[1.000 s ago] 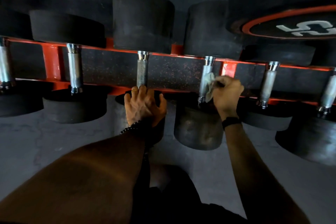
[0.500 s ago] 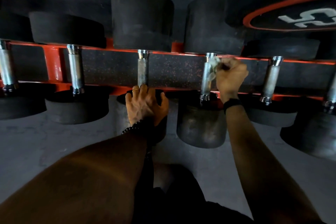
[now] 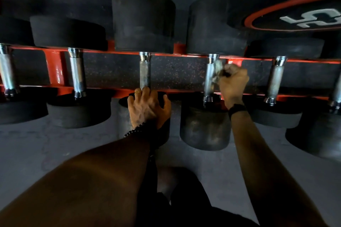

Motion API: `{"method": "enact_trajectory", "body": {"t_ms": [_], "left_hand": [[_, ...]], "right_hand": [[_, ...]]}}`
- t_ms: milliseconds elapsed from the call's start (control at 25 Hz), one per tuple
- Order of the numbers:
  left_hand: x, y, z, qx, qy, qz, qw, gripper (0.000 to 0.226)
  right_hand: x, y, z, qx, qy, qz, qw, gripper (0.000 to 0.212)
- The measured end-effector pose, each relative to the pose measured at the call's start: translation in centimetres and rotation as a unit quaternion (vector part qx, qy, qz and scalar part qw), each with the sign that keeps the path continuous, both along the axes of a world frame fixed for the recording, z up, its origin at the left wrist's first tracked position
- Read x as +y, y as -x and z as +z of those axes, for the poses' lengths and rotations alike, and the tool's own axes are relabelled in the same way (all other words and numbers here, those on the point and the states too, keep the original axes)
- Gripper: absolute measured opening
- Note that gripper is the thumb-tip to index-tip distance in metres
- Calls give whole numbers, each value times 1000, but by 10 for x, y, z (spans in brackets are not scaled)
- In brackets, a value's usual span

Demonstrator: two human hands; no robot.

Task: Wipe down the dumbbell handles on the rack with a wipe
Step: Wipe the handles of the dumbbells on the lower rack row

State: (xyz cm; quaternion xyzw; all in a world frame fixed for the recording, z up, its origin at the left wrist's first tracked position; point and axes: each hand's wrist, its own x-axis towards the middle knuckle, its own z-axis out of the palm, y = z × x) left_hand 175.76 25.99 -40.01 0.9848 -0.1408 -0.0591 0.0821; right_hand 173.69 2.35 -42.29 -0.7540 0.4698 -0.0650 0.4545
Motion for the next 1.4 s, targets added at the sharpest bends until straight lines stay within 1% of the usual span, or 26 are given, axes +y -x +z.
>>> {"method": "enact_trajectory", "body": {"t_ms": [80,120,160,240,280,360,440,480,520,560,640,680,720,760,800,840,880,920,1000,1080,1120,1160,1240,1280,1320,1400], "left_hand": [[1,-1,0,-7,5,0,1000,35],[1,-1,0,-4,4,1,1000,35],[0,-1,0,-1,3,1,1000,35],[-1,-1,0,3,2,-1,1000,36],[-1,-1,-1,2,1,0,1000,36],[0,0,-2,1,1,0,1000,36],[1,-1,-1,-4,-1,-2,1000,36],[1,-1,-1,-2,-5,-2,1000,36],[1,-1,0,1,-8,-2,1000,36],[0,-2,0,3,-8,-4,1000,36],[-1,0,0,2,-8,-1,1000,36],[-1,0,0,1,-7,-1,1000,36],[-1,0,0,0,-3,-3,1000,35],[0,0,0,-2,1,-5,1000,35],[0,-1,0,-4,2,-7,1000,35],[1,-1,0,-5,1,-8,1000,35],[1,-1,0,-4,0,-8,1000,35],[1,-1,1,-4,1,-9,1000,35],[-1,0,0,-6,-1,-7,1000,35],[-1,0,-1,-4,0,-8,1000,35],[0,0,-1,-7,0,-9,1000,35],[1,-1,-1,-10,-4,-10,1000,35],[0,-1,0,-6,-11,-9,1000,35],[0,-1,-1,-5,-10,-9,1000,35],[-1,0,-1,-6,-8,-9,1000,35],[-1,0,-1,-6,-7,-10,1000,35]], "right_hand": [[9,30,10,40,-68,54,995,26],[7,32,9,38,-101,63,992,24],[2,22,9,24,-128,38,991,26],[-11,-16,6,-31,-159,-55,985,33],[-15,-25,-3,-58,-155,-74,983,38],[-6,-12,-8,-33,-136,-43,989,44],[-1,20,-9,32,-190,19,981,43],[-3,20,-6,55,-203,19,978,41],[-8,9,-3,74,-193,14,978,37],[-13,-7,5,69,-197,-12,978,33],[-11,-30,14,8,-238,-43,970,29],[-3,-27,23,-2,-253,-34,967,24],[4,-13,23,21,-266,14,964,11],[12,3,26,52,-298,65,951,12],[10,13,25,76,-337,94,934,23],[5,14,25,77,-383,102,915,29],[-4,2,23,64,-413,82,905,32],[-12,-15,21,31,-436,56,898,31],[-16,-38,13,-15,-447,50,893,25],[-3,-22,10,30,-419,97,902,30],[3,-6,10,55,-423,116,897,28],[7,3,13,66,-452,129,880,26],[6,-6,25,60,-525,83,845,31],[1,-21,26,50,-532,68,842,36],[1,-38,24,34,-511,46,858,40],[10,-53,15,24,-408,-16,912,33]]}}
